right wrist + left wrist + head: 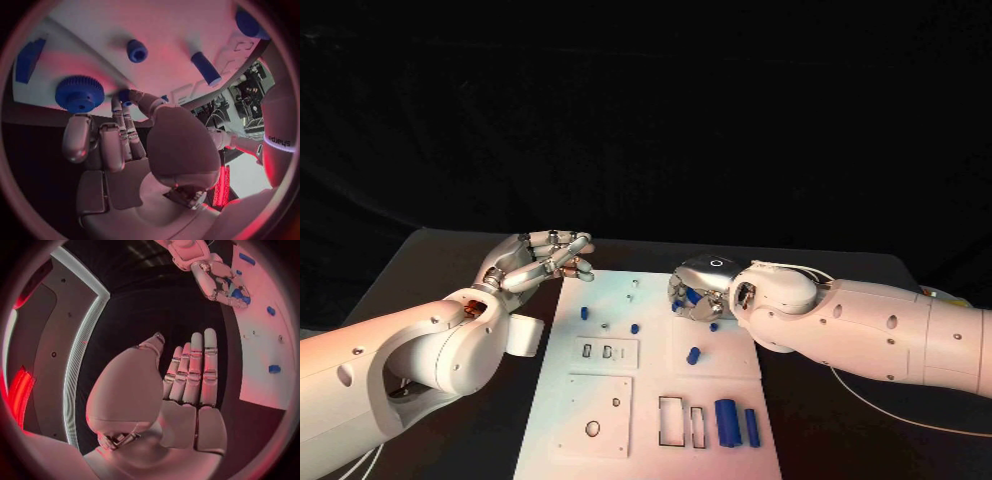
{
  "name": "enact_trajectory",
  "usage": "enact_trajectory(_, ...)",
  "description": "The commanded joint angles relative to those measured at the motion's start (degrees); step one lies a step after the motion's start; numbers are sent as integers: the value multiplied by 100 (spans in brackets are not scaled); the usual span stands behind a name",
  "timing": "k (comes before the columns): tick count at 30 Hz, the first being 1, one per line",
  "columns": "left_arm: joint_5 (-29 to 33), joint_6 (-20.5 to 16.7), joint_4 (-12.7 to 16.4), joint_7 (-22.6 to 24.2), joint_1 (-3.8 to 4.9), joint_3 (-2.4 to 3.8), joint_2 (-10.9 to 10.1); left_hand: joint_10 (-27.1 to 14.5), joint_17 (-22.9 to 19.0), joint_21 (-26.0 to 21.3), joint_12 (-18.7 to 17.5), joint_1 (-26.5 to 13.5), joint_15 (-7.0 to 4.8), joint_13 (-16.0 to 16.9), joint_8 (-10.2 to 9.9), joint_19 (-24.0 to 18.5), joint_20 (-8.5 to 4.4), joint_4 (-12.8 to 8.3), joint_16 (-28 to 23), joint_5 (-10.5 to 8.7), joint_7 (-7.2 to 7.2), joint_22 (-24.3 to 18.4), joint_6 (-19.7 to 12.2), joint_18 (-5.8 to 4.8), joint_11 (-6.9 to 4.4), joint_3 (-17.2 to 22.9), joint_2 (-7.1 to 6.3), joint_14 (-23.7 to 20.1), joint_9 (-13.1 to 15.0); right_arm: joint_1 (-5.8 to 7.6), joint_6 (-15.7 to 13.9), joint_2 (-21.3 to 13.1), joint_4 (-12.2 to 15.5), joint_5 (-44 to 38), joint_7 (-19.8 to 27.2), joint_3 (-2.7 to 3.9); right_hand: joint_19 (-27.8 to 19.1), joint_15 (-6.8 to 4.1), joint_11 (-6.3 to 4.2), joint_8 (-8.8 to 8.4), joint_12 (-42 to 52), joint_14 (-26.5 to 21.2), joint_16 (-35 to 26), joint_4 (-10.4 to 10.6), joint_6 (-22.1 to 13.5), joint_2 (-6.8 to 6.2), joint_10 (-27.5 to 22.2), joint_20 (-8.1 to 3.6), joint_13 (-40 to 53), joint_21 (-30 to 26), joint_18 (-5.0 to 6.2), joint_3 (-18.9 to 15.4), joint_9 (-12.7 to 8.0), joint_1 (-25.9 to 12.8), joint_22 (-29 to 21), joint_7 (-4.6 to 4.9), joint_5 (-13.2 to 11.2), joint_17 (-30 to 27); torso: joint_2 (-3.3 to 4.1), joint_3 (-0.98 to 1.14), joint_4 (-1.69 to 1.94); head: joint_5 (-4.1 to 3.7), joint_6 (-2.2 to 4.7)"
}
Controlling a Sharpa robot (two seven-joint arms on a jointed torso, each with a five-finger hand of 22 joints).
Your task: Assemble the parts on the task board
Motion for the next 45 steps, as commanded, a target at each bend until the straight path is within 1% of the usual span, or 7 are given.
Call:
enact_trajectory(1, -20, 127, 3, 2, 9, 6, 10, -19, 9, 24, -23, -66, -12, 8, -12, -45, -13, 9, 38, -15, 61, 7, -11, 51, 8, -33, -12, -38, 0, -13, -231, 5, 3, -56, -50, -2, 64, -70, -71, 112, 75, 281, 37, -4, 120, 171, 157, -34, 56, 57, -66, 81, 111, 78, 79, -56, -56, 24, 16, -3, 8, -10, 6)
enact_trajectory(11, -20, 147, -7, -23, 8, 6, 14, -21, 20, 34, -26, -74, -11, 9, -11, -52, -11, 10, 52, -15, 62, 13, -11, 52, 9, -35, -3, -45, 1, -23, -750, -6, 47, -87, -216, 1, 90, -112, -114, 236, 75, 286, 75, -58, 150, 225, 243, -83, 74, 116, -82, 174, 276, 151, 183, -93, -102, 56, 33, -11, 22, -21, 21)
enact_trajectory(17, -19, 155, -26, -33, 8, 6, 20, -21, 20, 34, -26, -74, -11, 9, -11, -52, -11, 10, 52, -15, 62, 13, -11, 52, 9, -35, -3, -45, 1, -10, -1131, 11, 101, -114, -338, 38, 127, -113, -113, 260, 64, 291, 95, -95, 133, 207, 248, -89, 75, 167, -98, 203, 324, 175, 272, -85, -78, 83, 37, -17, 46, -33, 57)
enact_trajectory(24, -19, 152, -34, -42, 8, 6, 36, -25, 36, 51, -31, -74, -10, 10, -14, -62, -9, 4, 71, -16, 67, 22, -17, 53, 11, -38, 2, -57, 0, 23, -1378, 217, -115, -27, -309, 62, 129, -101, -95, 275, 25, 290, 103, -123, 93, 194, 210, -86, 66, 184, -103, 248, 377, 183, 301, -66, -57, 77, 63, -27, 65, -55, 95)
enact_trajectory(37, -18, 145, 9, -47, 15, 8, 31, -26, 40, 55, -32, -73, -9, 10, -14, -66, -9, 2, 75, -16, 68, 24, -19, 53, 12, -39, 3, -64, 0, 34, -1436, 610, -453, 108, -209, 74, 143, -91, -83, 282, 9, 292, 115, -125, 67, 177, 198, -79, 62, 208, -111, 258, 407, 165, 344, -55, -71, 91, 114, -46, 125, -37, 90)
enact_trajectory(41, -18, 149, 19, -48, 19, 9, 33, -26, 40, 55, -32, -73, -9, 10, -14, -66, -9, 2, 75, -16, 68, 24, -19, 53, 12, -39, 3, -64, 0, 26, -1402, 663, -497, 132, -182, 75, 138, -88, -79, 281, 2, 292, 117, -126, 54, 172, 192, -76, 61, 206, -110, 261, 416, 158, 340, -52, -81, 90, 129, -50, 157, -49, 87)
enact_trajectory(45, -18, 148, 20, -51, 22, 10, 30, -26, 40, 55, -32, -73, -9, 10, -14, -66, -9, 2, 75, -16, 68, 24, -19, 53, 12, -39, 3, -64, 0, 22, -1392, 703, -538, 150, -163, 75, 138, -88, -79, 281, 2, 292, 117, -126, 54, 172, 192, -76, 61, 206, -110, 261, 416, 158, 340, -52, -81, 90, 142, -54, 162, -47, 82)
